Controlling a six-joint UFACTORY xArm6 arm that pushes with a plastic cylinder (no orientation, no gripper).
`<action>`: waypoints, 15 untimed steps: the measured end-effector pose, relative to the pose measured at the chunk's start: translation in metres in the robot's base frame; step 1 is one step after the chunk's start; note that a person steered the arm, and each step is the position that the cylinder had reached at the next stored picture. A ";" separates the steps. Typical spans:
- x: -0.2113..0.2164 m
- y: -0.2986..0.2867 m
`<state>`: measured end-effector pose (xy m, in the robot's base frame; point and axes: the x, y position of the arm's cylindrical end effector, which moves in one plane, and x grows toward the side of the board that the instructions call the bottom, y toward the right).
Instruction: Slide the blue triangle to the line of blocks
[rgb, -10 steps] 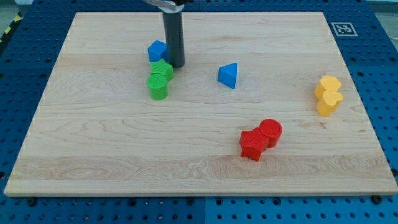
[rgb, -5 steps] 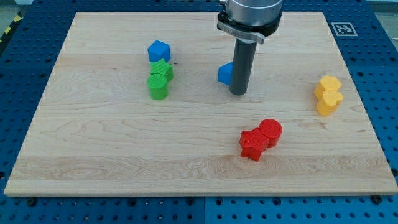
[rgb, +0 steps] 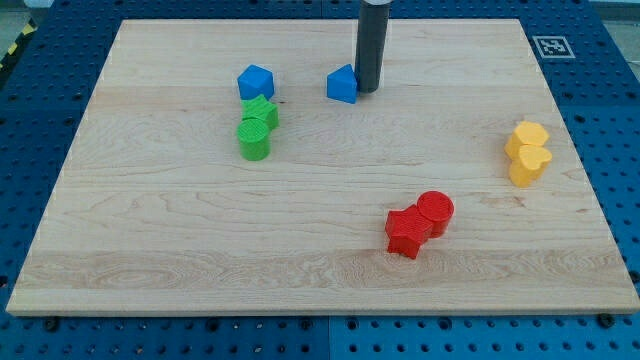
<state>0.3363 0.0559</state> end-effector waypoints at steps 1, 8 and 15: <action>0.018 0.000; -0.003 -0.033; -0.058 -0.097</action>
